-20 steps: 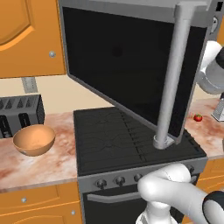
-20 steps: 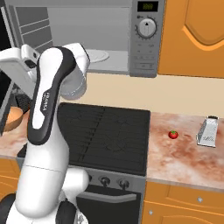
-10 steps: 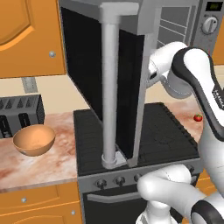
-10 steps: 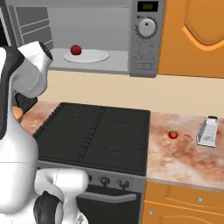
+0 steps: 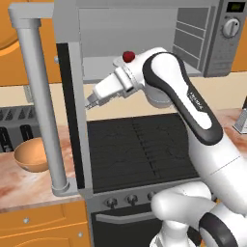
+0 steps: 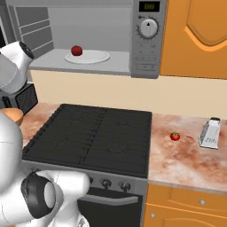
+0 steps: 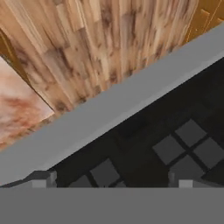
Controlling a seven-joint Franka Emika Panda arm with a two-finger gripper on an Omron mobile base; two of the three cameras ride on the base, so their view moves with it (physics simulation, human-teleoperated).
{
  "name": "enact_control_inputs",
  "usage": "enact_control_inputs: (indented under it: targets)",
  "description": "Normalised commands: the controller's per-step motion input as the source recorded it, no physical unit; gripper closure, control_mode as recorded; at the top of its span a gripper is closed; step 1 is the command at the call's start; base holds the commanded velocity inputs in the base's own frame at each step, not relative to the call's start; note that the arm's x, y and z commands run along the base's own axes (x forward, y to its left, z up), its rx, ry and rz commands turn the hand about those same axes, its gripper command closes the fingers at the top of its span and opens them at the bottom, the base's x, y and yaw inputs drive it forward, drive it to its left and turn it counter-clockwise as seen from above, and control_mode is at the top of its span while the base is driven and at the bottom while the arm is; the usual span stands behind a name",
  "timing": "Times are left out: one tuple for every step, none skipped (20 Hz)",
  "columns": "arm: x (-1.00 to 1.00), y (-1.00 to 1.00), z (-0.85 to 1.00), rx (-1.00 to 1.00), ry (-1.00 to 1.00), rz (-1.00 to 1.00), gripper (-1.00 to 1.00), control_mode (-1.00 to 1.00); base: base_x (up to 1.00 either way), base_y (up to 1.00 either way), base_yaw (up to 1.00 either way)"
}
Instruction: Open the microwave door.
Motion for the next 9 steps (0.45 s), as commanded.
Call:
enact_control_inputs:
  targets:
    - [0.61,1.00,-0.16,0.00,-0.17,0.00,-1.00,-1.00,0.00,0.00,0.00]
    - [0.59,1.00,-0.18,0.00,-0.19,-0.01,-1.00,-1.00,0.00,0.00,0.00]
    - [0.56,1.00,-0.18,0.00,-0.20,-0.03,-1.00,-1.00,0.00,0.00,0.00]
    - [0.49,1.00,-0.19,0.00,-0.21,-0.06,-1.00,-1.00,0.00,0.00,0.00]
    - [0.44,1.00,-0.23,0.00,-0.22,-0.12,-1.00,-1.00,0.00,0.00,0.00]
    - [0.30,0.94,-0.20,0.00,-0.17,-0.14,-1.00,-1.00,0.00,0.00,0.00]
    - [0.00,0.00,0.00,0.00,0.00,0.00,-1.00,-1.00,0.00,0.00,0.00]
    - [0.00,0.00,0.00,0.00,0.00,0.00,-1.00,-1.00,0.00,0.00,0.00]
    - [0.00,0.00,0.00,0.00,0.00,0.00,-1.00,-1.00,0.00,0.00,0.00]
